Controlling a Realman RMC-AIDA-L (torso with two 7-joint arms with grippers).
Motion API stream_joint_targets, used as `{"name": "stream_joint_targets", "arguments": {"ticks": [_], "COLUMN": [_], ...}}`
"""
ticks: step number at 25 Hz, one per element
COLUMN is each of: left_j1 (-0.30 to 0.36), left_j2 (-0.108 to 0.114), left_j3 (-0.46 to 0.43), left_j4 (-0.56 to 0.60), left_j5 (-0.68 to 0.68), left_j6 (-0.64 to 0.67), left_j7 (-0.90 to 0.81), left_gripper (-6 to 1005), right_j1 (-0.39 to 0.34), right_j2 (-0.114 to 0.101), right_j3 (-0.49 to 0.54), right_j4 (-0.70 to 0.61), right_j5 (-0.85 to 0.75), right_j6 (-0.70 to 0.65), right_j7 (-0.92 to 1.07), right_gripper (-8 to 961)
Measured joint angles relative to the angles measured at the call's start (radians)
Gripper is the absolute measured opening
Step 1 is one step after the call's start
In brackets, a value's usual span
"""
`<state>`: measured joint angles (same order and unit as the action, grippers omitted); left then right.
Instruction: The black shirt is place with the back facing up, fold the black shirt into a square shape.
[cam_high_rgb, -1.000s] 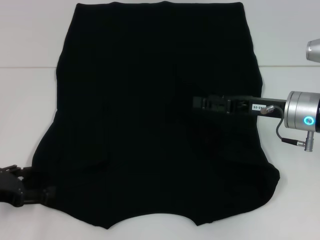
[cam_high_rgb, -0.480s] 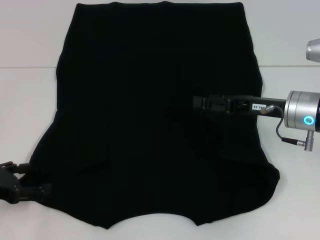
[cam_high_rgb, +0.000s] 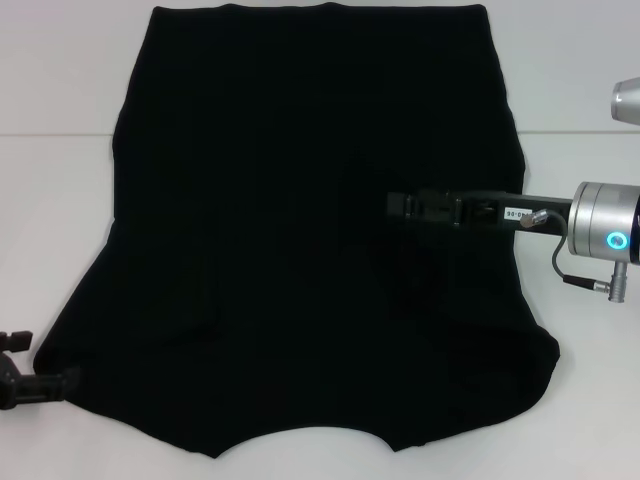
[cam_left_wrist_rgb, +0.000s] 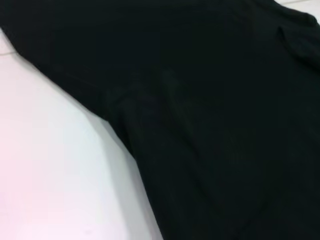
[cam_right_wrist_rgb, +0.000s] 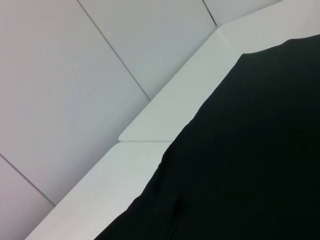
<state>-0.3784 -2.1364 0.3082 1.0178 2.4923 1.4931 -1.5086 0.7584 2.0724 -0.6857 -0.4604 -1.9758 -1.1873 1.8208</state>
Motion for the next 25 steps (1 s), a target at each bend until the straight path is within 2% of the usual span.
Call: {"name": "stream_joint_targets", "arguments": {"ticks": [7,25], "left_j1": [-0.008,-0.028], "left_j2": [-0.007,-0.013], "left_j3": [0.006,0.048], "left_j4": [0.000,-0.001], "left_j5": [0.044,0.039], "left_j6": [-0.010,0.012], "left_j7": [-0.003,-0.004], "left_gripper": [963,962], "right_j1": [0.002,0.002], "right_j2": [0.000,0.000], "right_j3": [0.000,0.000], "right_j4": [-0.003,-0.003], "right_j5": [0.000,0.000], "right_j6": [0.000,0.000], "right_j7": [0.000,0.000], "right_gripper": [763,710]}}
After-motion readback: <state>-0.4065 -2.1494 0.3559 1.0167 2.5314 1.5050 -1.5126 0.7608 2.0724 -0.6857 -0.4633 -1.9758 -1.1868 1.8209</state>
